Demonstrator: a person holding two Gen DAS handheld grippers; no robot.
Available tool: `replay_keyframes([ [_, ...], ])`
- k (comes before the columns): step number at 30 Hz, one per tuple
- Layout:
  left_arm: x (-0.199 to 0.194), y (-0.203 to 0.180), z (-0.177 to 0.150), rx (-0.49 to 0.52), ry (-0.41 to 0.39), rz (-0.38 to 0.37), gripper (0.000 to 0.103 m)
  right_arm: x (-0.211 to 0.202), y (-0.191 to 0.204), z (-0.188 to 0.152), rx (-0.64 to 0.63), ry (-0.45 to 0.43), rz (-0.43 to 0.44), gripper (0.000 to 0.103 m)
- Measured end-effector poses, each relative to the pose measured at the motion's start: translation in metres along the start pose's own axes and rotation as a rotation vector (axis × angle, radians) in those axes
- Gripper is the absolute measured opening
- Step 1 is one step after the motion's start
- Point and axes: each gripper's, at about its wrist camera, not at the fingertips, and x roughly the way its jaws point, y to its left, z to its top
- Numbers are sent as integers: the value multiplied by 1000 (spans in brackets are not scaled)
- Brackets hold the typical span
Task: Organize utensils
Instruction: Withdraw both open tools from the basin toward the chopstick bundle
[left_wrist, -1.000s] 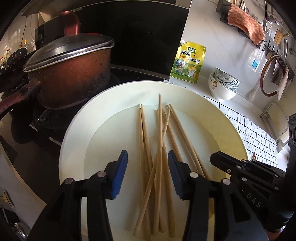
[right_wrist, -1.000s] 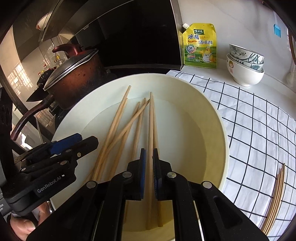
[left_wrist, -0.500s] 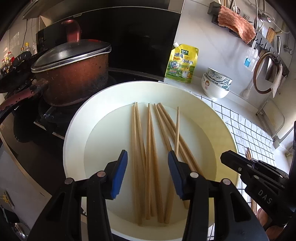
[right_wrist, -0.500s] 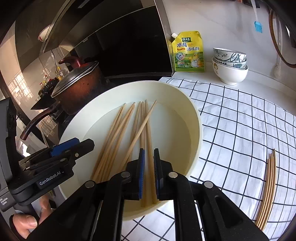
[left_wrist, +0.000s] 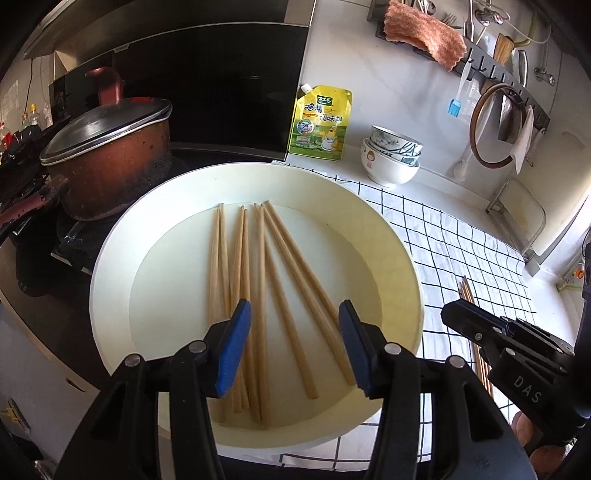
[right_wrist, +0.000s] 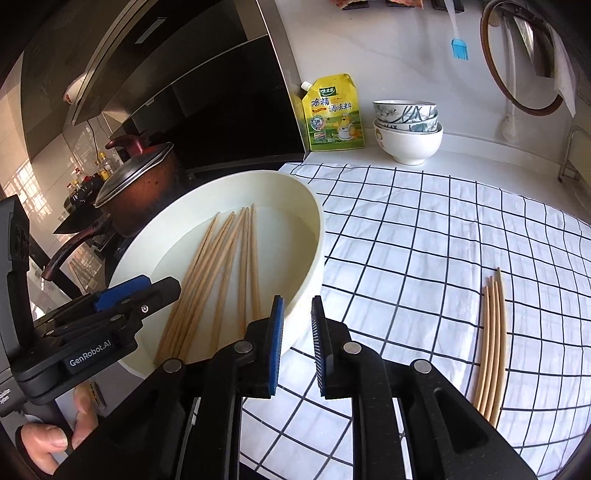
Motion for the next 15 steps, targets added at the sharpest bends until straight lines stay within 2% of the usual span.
replay_keyframes([
  [15,-5,-60,-5,83,3,-67,49,-42,-51,-21,65,-47,-67,18],
])
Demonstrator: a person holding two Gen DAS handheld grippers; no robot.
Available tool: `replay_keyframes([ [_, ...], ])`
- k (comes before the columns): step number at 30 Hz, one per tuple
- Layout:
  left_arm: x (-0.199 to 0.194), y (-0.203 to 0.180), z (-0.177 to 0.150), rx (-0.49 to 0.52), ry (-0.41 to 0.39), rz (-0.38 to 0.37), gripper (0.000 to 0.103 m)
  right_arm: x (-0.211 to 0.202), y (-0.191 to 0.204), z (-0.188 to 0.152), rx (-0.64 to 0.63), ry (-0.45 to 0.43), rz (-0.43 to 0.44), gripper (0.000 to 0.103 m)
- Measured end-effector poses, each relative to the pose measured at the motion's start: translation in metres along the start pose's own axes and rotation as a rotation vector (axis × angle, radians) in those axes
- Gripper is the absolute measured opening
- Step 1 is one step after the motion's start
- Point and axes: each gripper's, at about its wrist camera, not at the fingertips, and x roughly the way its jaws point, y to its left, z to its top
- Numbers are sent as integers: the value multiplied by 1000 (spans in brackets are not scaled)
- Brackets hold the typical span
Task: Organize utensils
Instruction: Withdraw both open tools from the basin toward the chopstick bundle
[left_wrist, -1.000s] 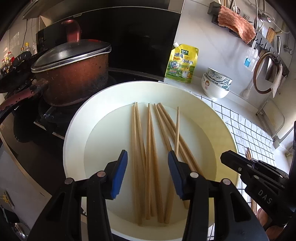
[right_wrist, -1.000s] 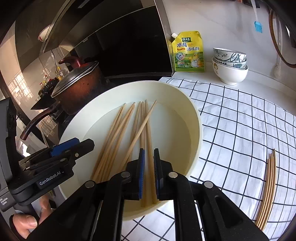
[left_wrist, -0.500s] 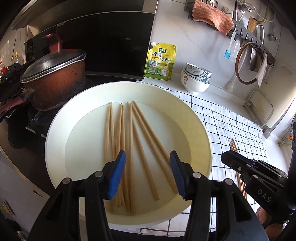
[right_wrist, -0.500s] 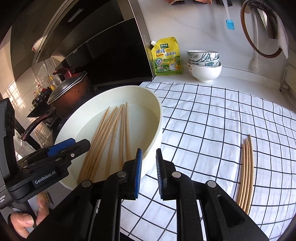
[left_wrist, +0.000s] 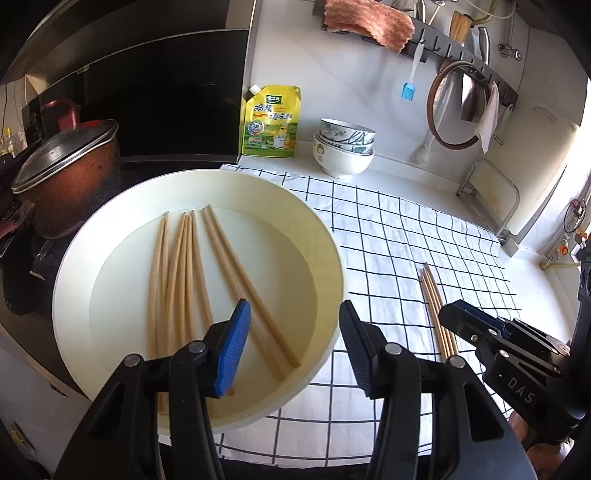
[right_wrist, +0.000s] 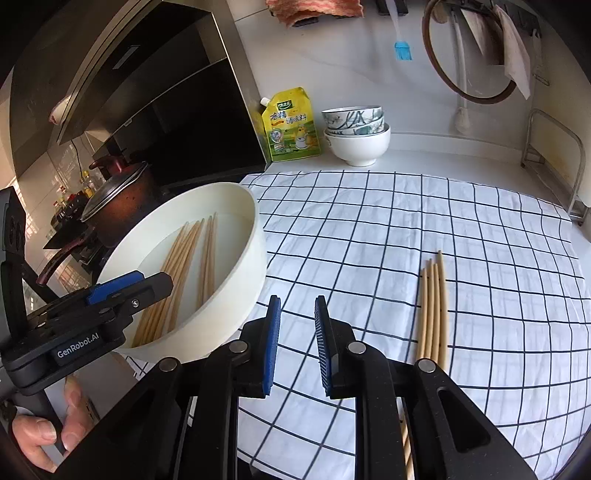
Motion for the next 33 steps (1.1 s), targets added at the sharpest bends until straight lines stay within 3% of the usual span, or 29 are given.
replay_keyframes([
  [17,12,-70,-11,83,35,-79,49,-22,-70,-25,98,0,-97,19],
  [33,29,-99,-18,104,69,-83,51,-17,-105,-42,138,26,-115,19],
])
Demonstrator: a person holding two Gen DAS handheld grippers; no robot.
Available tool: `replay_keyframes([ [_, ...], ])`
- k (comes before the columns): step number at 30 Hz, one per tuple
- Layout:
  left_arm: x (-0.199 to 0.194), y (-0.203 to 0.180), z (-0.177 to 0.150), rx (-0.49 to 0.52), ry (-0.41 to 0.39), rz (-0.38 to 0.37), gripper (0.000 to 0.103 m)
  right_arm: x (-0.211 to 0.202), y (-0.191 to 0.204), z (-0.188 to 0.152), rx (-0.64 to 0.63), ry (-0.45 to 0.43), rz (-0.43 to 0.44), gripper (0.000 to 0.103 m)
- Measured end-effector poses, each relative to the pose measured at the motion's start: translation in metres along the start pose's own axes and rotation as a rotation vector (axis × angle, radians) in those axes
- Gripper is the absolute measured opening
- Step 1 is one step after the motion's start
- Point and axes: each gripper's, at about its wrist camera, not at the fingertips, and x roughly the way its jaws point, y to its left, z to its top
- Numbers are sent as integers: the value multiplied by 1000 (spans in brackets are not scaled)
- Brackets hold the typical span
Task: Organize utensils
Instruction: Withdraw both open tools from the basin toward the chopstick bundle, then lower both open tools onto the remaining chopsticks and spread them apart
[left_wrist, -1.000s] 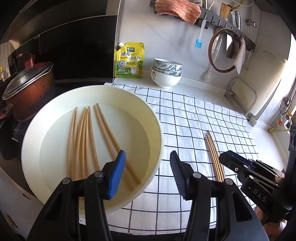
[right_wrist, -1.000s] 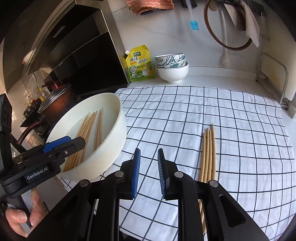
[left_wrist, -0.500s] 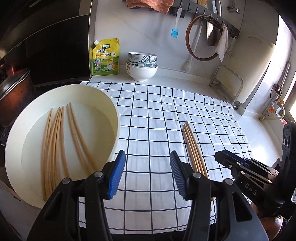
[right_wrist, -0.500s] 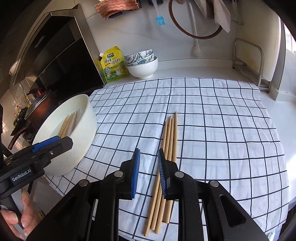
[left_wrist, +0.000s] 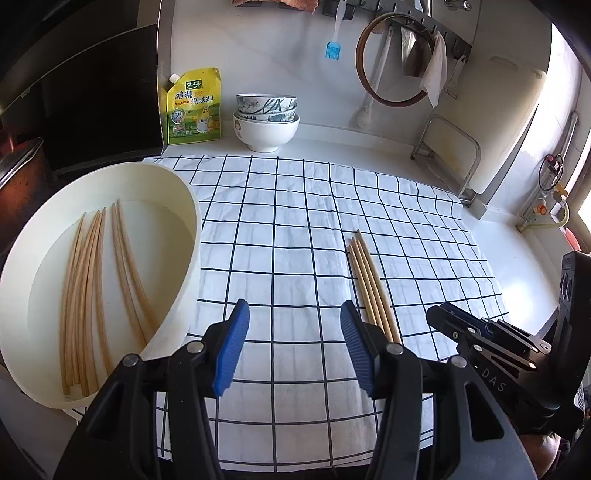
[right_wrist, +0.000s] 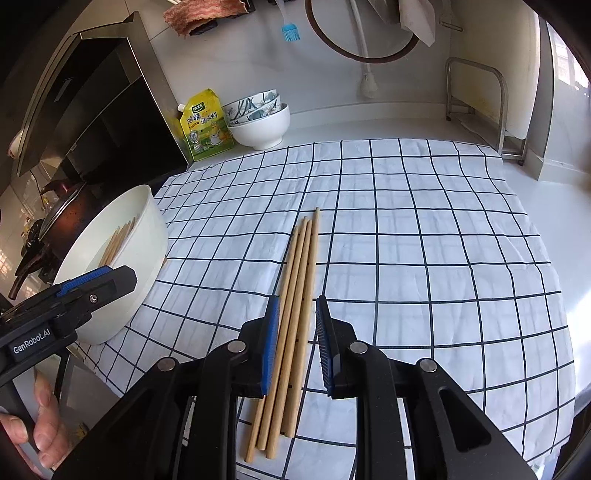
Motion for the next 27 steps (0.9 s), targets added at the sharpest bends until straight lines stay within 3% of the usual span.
replay_keyframes([
  [27,46,-18,-25,5,103,0,55,37,0,-24,-84,81,-69,23],
])
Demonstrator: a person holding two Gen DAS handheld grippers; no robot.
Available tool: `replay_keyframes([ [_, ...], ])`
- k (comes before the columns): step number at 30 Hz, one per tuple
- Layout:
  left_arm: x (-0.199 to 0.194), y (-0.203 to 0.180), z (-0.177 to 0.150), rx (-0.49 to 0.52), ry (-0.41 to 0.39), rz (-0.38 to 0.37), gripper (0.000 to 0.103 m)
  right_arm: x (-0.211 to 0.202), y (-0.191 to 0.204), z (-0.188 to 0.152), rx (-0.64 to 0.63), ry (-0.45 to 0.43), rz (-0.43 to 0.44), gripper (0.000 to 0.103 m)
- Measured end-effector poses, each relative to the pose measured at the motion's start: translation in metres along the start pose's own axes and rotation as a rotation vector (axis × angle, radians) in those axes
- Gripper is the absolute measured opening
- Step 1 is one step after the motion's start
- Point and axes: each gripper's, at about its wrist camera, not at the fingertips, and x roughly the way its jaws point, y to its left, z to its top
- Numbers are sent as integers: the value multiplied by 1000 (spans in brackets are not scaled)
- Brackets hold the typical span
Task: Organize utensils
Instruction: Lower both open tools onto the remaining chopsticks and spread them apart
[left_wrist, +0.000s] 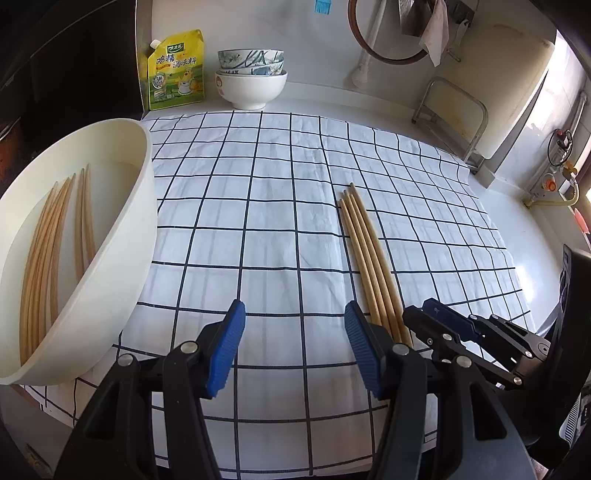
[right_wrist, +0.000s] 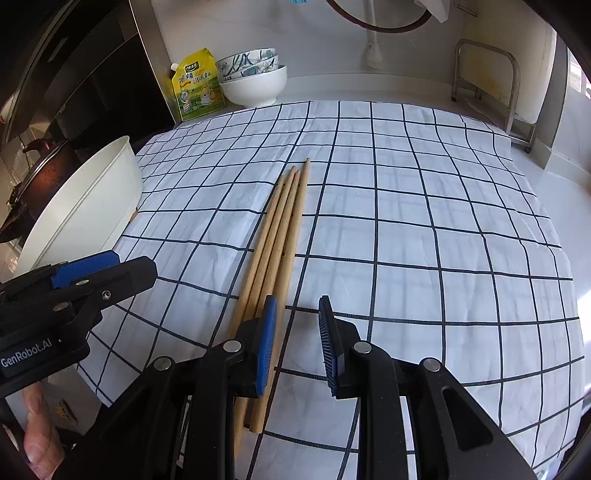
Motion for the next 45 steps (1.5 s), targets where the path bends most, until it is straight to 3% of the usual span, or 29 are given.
replay_keyframes([
  [8,2,1,1,-6,5,0,55,4,9,-1,-42,12,-11,22],
  [12,6,-1,-1,-5,11,-4,56,5,8,-2,-47,12,-13,7],
  [32,34,-33,-7,52,58,-7,63,-17,-44,-17,60,-7,-17,6],
  [36,37,-35,-8,65,58,17,64,-22,-49,-16,76,-33,-13,17],
  [45,42,-42,-8,101,58,61,70,-21,-51,-14,83,-34,-11,17],
])
